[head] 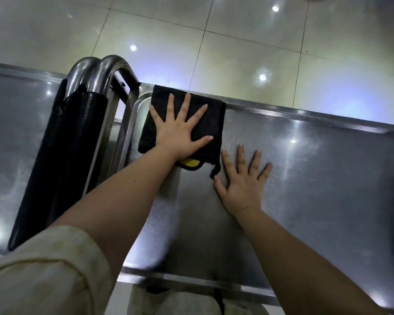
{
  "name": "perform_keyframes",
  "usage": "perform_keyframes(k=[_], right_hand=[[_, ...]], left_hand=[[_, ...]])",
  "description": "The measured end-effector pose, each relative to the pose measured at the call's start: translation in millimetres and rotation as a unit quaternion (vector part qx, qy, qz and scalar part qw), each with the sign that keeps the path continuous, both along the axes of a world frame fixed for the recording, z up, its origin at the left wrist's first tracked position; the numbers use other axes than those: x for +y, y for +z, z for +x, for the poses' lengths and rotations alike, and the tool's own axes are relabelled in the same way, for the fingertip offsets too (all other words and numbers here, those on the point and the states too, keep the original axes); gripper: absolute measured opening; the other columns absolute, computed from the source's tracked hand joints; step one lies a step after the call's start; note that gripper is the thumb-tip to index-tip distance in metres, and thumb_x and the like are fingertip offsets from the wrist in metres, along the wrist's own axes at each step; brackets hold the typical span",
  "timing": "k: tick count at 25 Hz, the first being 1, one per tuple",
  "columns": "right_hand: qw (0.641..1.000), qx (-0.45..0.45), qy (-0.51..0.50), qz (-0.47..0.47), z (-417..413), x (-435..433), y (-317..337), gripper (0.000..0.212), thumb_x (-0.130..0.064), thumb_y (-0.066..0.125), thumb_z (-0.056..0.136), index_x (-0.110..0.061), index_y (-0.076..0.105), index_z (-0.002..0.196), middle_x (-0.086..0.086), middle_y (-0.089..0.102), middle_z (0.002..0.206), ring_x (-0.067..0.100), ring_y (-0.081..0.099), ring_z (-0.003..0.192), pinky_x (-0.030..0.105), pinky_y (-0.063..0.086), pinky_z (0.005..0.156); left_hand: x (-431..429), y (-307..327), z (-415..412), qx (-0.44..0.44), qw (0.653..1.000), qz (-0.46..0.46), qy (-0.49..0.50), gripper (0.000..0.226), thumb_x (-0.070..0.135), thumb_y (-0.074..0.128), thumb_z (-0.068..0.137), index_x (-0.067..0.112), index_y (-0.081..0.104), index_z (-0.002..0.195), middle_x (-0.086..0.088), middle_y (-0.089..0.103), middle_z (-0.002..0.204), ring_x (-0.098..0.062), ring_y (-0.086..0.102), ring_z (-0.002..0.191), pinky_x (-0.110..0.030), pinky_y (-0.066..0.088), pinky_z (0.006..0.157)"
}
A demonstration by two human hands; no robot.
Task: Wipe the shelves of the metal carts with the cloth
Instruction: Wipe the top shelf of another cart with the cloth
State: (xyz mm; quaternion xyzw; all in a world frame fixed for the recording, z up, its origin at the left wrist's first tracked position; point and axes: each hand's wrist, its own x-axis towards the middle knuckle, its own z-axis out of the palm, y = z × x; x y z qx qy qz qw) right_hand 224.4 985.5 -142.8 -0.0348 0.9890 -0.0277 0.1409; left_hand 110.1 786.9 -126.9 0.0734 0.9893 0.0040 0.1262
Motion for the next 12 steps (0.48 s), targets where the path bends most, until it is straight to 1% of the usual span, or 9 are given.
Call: perform_keyframes(k=[2, 4, 8, 12], right_hand=[[1.0, -0.016, -0.002, 0.006, 0, 1, 1, 0.071, -0.069, 0.008, 0.087, -0.043, -0.016, 0.149, 0.002, -0.014, 0.162, 0.042, -0.02, 0.144, 0.069, -0.008, 0.111], [1.0, -0.024, -0.004, 0.01, 1, 0, 4, 0.072, -0.07, 0.005, 0.086, -0.043, -0.017, 0.149, 0.001, -0.018, 0.162, 0.042, -0.023, 0.143, 0.068, -0.01, 0.11], [0.999, -0.032, -0.001, 0.016, 1, -1, 5, 0.072, -0.07, 0.009, 0.089, -0.044, -0.02, 0.149, 0.001, -0.024, 0.16, 0.041, -0.026, 0.143, 0.068, -0.011, 0.11], [1.0, -0.028, -0.002, 0.01, 0, 0, 3, 0.073, -0.07, 0.012, 0.089, -0.043, -0.017, 0.15, 0.001, -0.023, 0.16, 0.042, -0.026, 0.143, 0.068, -0.011, 0.109]], left_hand=[[10, -1, 1, -0.006, 1.0, 0.0, -0.004, 0.083, 0.09, 0.007, 0.076, 0.052, -0.014, 0.147, 0.003, -0.018, 0.162, -0.036, -0.018, 0.147, -0.077, -0.003, 0.104], [-1, -3, 6, -0.007, 1.0, 0.001, 0.004, 0.083, 0.09, 0.009, 0.075, 0.054, -0.014, 0.146, 0.005, -0.019, 0.162, -0.033, -0.018, 0.147, -0.077, -0.002, 0.104], [-37, 1, 11, -0.024, 0.997, 0.021, 0.077, 0.084, 0.091, 0.016, 0.075, 0.055, -0.01, 0.147, 0.008, -0.018, 0.162, -0.029, -0.018, 0.148, -0.073, -0.002, 0.108], [-33, 4, 39, -0.036, 0.996, 0.0, 0.076, 0.085, 0.09, 0.01, 0.075, 0.052, -0.014, 0.147, 0.004, -0.018, 0.162, -0.031, -0.019, 0.147, -0.073, -0.001, 0.109]])
